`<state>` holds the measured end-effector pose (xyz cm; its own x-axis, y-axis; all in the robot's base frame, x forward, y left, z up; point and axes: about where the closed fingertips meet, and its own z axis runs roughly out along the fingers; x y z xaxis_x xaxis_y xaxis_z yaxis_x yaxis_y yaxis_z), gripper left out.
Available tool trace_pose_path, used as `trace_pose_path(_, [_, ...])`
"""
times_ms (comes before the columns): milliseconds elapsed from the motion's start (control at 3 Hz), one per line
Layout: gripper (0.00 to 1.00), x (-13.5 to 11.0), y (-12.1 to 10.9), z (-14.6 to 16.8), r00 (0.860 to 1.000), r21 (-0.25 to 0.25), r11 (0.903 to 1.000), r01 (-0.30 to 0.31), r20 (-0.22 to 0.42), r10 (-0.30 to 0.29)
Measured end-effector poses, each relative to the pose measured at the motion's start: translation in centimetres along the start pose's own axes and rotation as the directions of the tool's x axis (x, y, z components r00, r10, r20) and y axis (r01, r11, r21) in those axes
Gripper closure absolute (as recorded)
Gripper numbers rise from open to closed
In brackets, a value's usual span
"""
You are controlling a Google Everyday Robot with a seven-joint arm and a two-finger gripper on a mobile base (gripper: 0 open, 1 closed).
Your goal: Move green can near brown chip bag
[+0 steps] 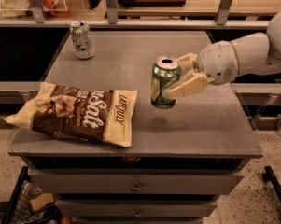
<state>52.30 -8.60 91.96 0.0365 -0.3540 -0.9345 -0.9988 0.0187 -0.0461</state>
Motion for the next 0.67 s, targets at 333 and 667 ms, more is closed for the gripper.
trace_pose_path(333, [1.0,0.3,2.1,1.2,1.0,-0.033,0.9992,0.022,0.004,-0.022])
trace_pose_path(667, [1.0,0.6,3.4,2.4,0.998,-0.061,0.9963,0.061,0.011,-0.06])
